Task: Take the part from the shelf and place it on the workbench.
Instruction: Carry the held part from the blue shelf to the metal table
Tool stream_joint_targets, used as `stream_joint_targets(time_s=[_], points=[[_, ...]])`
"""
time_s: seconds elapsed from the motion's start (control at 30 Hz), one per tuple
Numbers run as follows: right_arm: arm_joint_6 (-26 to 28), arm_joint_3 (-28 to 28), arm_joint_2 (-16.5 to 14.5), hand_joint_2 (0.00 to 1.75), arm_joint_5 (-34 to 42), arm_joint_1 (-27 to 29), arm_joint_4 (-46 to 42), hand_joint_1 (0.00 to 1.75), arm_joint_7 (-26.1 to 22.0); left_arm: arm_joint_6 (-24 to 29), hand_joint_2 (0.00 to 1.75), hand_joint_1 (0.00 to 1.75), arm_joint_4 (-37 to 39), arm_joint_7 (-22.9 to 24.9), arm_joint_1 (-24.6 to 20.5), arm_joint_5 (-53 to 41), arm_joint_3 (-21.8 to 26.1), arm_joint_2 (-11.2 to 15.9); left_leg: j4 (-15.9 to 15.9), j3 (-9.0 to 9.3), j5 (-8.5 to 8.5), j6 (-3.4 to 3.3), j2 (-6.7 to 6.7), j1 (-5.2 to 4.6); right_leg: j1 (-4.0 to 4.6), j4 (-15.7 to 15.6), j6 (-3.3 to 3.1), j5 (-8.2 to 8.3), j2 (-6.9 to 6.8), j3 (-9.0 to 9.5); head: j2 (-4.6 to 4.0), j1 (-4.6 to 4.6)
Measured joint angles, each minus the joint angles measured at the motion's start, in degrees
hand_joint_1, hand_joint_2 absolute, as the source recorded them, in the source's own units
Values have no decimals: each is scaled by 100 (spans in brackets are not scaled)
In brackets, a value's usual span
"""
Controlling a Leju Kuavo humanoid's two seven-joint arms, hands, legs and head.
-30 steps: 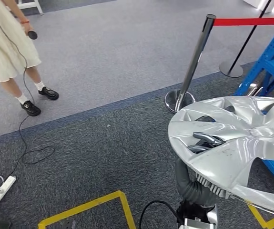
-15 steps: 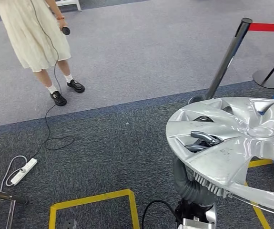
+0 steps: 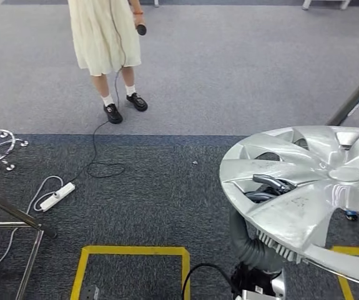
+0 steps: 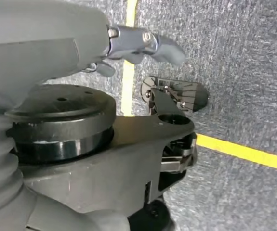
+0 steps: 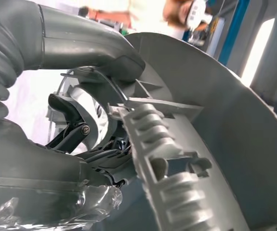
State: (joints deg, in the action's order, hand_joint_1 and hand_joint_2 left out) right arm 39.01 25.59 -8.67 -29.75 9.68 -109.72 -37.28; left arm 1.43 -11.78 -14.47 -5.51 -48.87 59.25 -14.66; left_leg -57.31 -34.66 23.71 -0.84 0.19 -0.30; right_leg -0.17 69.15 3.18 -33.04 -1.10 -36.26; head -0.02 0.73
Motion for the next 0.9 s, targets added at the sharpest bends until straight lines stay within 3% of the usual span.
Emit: stream_joint_targets(time_s=[0.07, 0.1, 0.17, 0.23, 0.3, 0.33, 0.37, 0.43, 0.5, 0.57, 0.6, 0.67, 0.73, 0.8, 0.87, 0.9], points=[[0, 0, 6, 175, 8, 7, 1, 175, 1, -2, 175, 0, 0, -2, -3, 7, 0, -5, -1, 1, -2, -12, -157, 5, -2, 607, 16, -186, 79, -339, 0, 12], [0, 0, 8, 175, 11, 11, 2, 175, 2, -3, 175, 0, 0, -2, 1, 11, 0, -8, -2, 4, -3, -9, -240, 9, -5, 642, 22, -122, 88, -387, -1, 15], [0, 0, 10, 175, 13, 15, 2, 175, 2, -3, 175, 0, 0, -1, 6, 15, 0, -13, -10, 17, -3, 20, -416, 32, -38, 73, 39, 280, 173, -161, -1, 16], [0, 1, 10, 175, 13, 19, 1, 175, 5, -3, 175, 0, 0, 0, 1, 15, 1, -14, -43, 2, 1, 83, -575, 40, -101, -658, 56, 585, 430, 174, -1, 20], [0, 2, 10, 175, 17, 26, 1, 175, 11, 4, 175, 0, 0, 2, 5, 15, 2, -15, -58, -42, -19, 153, -688, 46, -118, -917, 13, 623, 567, 294, -1, 22], [0, 3, 10, 175, 21, 29, 0, 175, 14, 10, 175, 0, 0, 3, 15, 14, 2, -16, -49, -61, -36, 185, -743, 57, -108, -928, -36, 631, 523, 302, -1, 20], [0, 5, 9, 175, 25, 30, 0, 175, 14, 19, 175, 0, 0, 5, 28, 14, 2, -17, -45, -72, -39, 215, -720, 63, -100, -938, -79, 642, 465, 305, -1, 21], [0, 9, 8, 175, 27, 32, -2, 175, 9, 31, 175, 0, 0, 7, 34, 11, 2, -18, -231, -168, 94, 262, -474, 48, -94, -966, -165, 659, 336, 323, -1, -13], [0, 11, 8, 175, 25, 35, -3, 175, 5, 36, 175, 0, 0, 7, 19, 9, 2, -19, -854, -462, 436, 287, -182, 29, -78, -982, -219, 656, 189, 333, -1, -49], [0, 11, 8, 175, 21, 36, -3, 175, 3, 43, 175, 0, 0, 7, 16, 7, 2, -19, -1525, -786, 692, 296, -117, 31, -63, -983, -242, 643, 25, 334, -1, -54], [0, 11, 8, 175, 18, 36, -3, 175, 2, 46, 175, 0, 0, 7, 20, 7, 3, -19, -1637, -840, 681, 293, -110, 31, -58, -982, -247, 636, -53, 337, -1, -53], [0, 11, 8, 175, 13, 36, -3, 175, -4, 49, 175, 0, 0, 7, 26, 3, 4, -17, -1242, -626, 391, 270, -50, 26, -51, -982, -239, 620, -190, 355, -1, -53], [0, 10, 8, 175, 7, 39, -10, 175, -9, 49, 175, 0, 0, 7, 16, -9, 3, -18, -496, -218, 108, 222, 248, -12, -23, -972, -199, 586, -304, 379, -1, -59], [0, 4, 8, 175, -3, 44, -24, 175, -14, 49, 175, 0, 0, 7, -2, -19, 2, -20, -107, -26, 59, 163, 450, -55, 17, -969, -143, 554, -416, 397, -1, -54], [0, -2, 8, 175, -9, 46, -33, 175, -19, 49, 175, 0, 0, 6, 2, -20, 3, -19, -67, -30, 74, 106, 332, -54, 26, -982, -84, 528, -525, 426, -1, -41], [0, -2, 8, 175, -11, 46, -34, 175, -22, 50, 175, 0, 0, 6, 10, -20, 4, -19, -57, -24, 71, 78, 260, -39, 14, -947, -51, 488, -474, 428, -1, -34]])
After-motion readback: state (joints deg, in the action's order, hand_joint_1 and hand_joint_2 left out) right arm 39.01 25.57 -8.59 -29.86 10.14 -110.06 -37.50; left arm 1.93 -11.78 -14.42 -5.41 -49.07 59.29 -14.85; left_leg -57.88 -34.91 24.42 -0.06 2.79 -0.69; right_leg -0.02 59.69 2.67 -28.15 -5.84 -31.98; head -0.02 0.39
